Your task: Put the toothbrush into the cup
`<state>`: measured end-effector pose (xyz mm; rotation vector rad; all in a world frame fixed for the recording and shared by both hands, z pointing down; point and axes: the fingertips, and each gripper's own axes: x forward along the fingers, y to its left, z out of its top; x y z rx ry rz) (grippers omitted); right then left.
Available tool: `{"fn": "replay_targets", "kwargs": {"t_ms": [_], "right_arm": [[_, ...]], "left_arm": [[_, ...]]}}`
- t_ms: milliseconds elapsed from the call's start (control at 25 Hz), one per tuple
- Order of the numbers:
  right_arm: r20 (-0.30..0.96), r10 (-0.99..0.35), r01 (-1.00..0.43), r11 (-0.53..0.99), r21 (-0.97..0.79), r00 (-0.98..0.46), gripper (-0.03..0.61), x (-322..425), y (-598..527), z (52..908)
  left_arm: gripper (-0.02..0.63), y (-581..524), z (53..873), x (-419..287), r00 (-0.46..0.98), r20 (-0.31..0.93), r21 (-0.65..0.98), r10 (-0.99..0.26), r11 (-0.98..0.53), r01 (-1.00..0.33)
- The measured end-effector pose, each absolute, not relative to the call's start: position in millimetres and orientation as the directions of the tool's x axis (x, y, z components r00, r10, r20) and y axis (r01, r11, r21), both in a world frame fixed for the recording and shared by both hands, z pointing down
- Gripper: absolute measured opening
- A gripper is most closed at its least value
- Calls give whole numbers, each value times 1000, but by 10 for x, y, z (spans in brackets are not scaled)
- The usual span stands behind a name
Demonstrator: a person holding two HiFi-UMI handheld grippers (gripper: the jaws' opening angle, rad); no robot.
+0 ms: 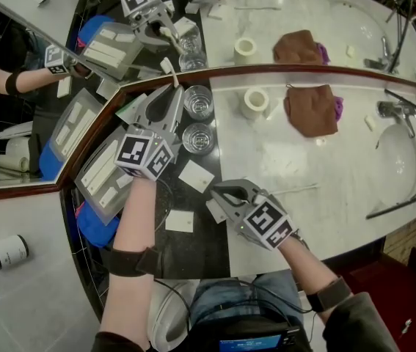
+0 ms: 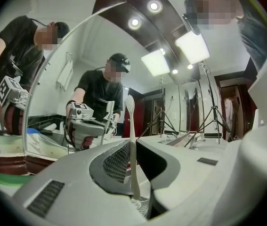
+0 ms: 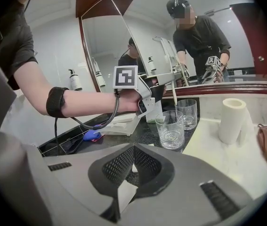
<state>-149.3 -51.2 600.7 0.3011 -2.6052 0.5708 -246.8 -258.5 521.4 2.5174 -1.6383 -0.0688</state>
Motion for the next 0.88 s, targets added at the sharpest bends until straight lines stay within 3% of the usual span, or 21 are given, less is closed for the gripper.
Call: {"fn": "replay_targets", "kwargs": {"t_ms": [320, 680, 800, 880], "right_arm": [[474, -120, -311, 884, -348, -872, 3, -1489, -584, 6029], [473, -123, -317, 879, -356, -873, 2, -1482, -600, 6037], [472, -123, -317, 878, -359, -873, 2, -1486, -603, 6030], [471, -122, -316, 878, -359, -873, 2, -1494, -597, 6029]], "left_arm": [[49, -2595, 5455, -2444, 430, 94, 138, -898, -415, -899], [51, -2529, 5823, -2433, 433, 258, 145, -864, -408, -901], [115, -2510, 5902, -2432, 438, 292, 157, -850, -409, -899], [123, -2499, 5941, -2437, 439, 308, 160, -844, -409, -899]]}}
